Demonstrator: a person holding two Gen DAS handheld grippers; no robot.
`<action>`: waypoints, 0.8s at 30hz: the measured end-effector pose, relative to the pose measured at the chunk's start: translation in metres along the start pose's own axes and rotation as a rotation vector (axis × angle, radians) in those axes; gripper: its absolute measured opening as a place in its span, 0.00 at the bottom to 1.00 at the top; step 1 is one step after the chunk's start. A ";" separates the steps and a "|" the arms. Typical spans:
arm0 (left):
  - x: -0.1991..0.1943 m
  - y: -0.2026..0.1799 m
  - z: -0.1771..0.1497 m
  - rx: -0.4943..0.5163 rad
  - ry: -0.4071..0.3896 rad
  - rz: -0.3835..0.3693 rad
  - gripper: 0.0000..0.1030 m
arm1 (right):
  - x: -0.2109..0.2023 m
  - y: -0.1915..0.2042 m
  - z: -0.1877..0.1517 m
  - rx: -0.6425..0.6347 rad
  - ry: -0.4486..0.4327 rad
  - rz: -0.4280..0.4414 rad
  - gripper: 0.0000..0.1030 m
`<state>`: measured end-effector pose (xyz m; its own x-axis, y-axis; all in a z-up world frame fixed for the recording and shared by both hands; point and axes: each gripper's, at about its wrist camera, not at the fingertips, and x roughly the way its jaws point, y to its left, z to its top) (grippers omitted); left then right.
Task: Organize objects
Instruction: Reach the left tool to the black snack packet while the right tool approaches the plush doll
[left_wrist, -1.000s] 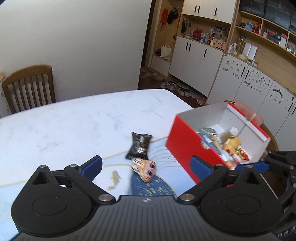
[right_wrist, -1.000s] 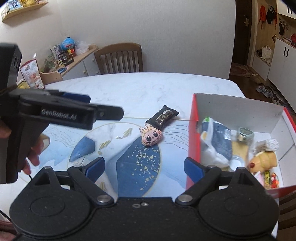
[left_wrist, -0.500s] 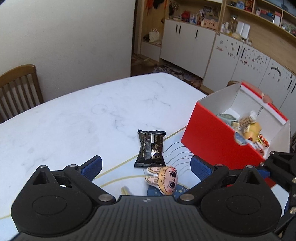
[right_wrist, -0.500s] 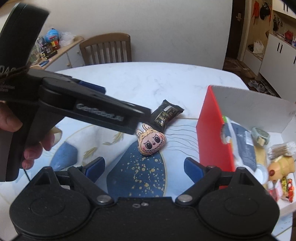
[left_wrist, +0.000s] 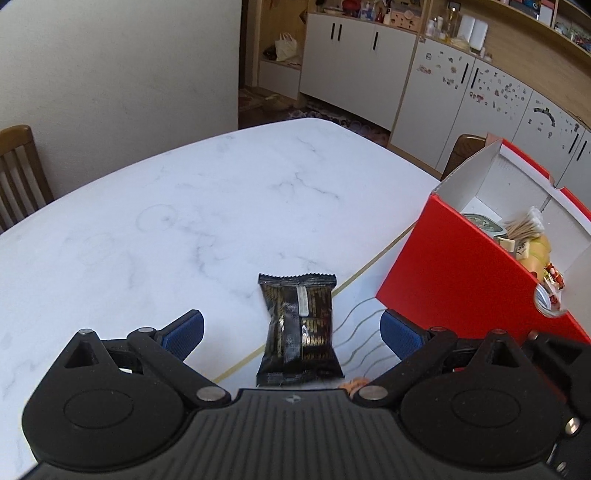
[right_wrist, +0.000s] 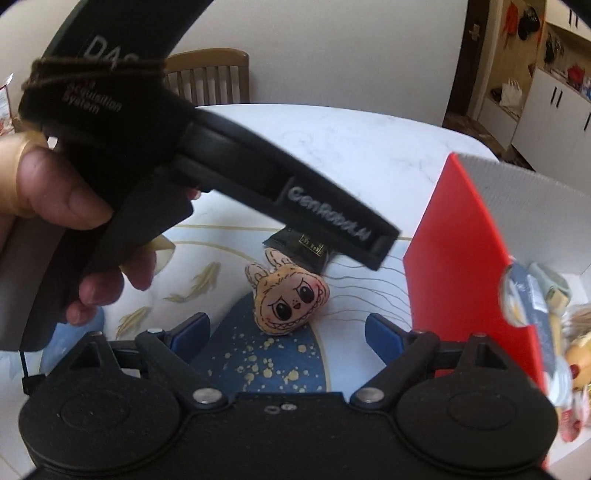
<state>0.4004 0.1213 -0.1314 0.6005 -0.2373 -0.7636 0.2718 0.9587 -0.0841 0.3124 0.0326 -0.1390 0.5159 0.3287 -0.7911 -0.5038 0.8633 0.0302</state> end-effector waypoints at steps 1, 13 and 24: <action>0.003 -0.001 0.001 0.003 0.003 -0.002 0.99 | 0.003 0.001 0.000 0.001 0.000 -0.006 0.87; 0.024 0.002 -0.003 0.024 0.009 0.003 0.98 | 0.019 -0.003 -0.001 0.029 0.003 0.002 0.83; 0.029 0.002 -0.006 0.009 0.004 -0.001 0.59 | 0.015 0.009 -0.009 -0.019 -0.015 -0.005 0.61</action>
<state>0.4137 0.1176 -0.1575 0.5973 -0.2374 -0.7661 0.2792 0.9570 -0.0788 0.3095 0.0419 -0.1562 0.5287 0.3305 -0.7818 -0.5141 0.8576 0.0149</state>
